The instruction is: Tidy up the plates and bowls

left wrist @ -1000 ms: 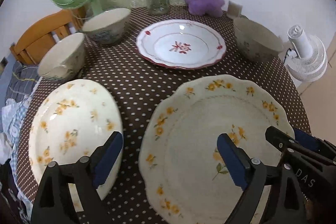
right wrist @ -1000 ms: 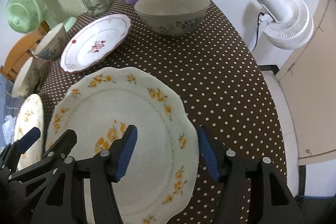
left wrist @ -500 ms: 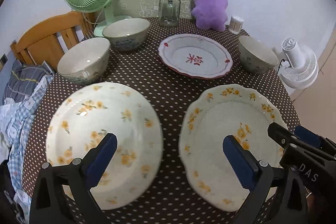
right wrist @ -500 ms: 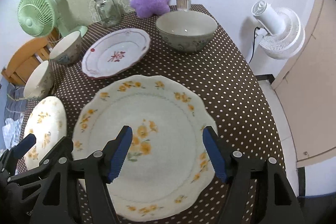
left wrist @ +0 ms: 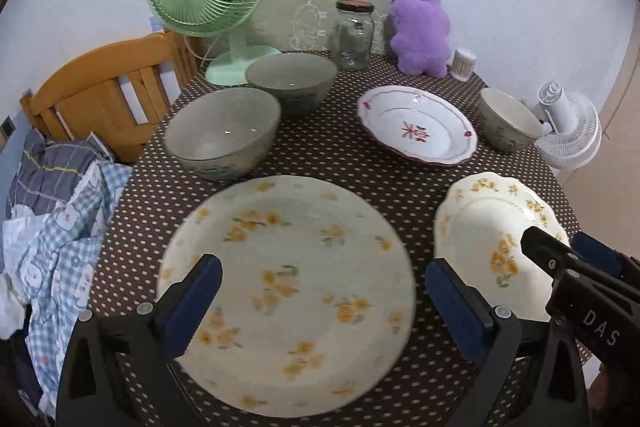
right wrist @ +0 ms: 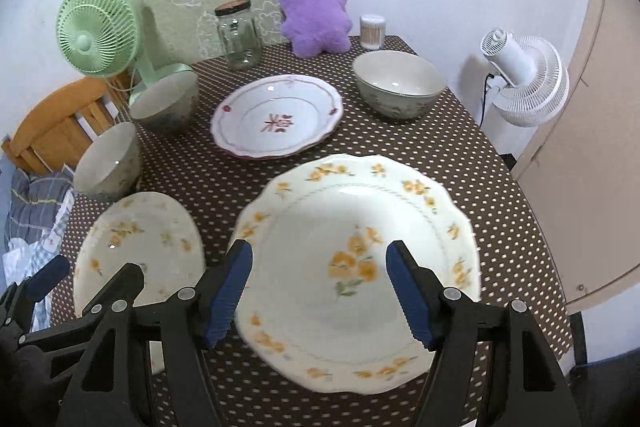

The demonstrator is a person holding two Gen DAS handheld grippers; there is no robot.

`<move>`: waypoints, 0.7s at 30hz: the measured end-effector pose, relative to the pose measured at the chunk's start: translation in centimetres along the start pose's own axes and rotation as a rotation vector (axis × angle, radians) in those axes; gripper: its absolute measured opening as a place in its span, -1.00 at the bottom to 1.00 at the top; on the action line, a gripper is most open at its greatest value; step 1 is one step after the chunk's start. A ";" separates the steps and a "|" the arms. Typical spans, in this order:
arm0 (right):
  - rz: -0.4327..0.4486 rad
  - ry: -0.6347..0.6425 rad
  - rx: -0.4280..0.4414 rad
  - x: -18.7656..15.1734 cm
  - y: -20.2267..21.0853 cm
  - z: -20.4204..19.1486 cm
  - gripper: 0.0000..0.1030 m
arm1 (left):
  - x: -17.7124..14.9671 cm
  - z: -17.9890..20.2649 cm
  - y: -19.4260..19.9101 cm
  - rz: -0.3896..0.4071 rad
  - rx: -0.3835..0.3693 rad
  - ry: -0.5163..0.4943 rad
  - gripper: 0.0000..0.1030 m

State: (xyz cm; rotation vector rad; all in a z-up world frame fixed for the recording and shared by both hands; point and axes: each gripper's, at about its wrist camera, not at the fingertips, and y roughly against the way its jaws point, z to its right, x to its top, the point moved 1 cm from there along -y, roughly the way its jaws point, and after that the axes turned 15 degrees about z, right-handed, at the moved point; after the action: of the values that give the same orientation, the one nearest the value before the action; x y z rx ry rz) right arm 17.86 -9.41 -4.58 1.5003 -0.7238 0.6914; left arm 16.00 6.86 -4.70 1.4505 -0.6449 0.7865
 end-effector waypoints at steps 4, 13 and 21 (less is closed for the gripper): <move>0.000 0.011 -0.002 -0.5 -0.1 -2.4 0.41 | -0.2 -2.2 -0.1 0.004 0.000 -0.007 0.98; -0.033 0.020 0.006 -1.8 -1.7 -6.5 0.41 | -0.9 -6.1 -1.7 -0.019 0.020 -0.022 0.94; -0.076 0.036 0.014 -2.9 -4.1 -8.9 0.36 | -2.0 -7.8 -3.7 -0.057 0.044 -0.025 0.85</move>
State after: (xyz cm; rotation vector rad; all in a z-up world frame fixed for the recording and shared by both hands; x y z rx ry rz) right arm 19.25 -0.23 -8.91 1.5165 -0.6326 0.6658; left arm 17.15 14.66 -8.83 1.5143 -0.6062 0.7436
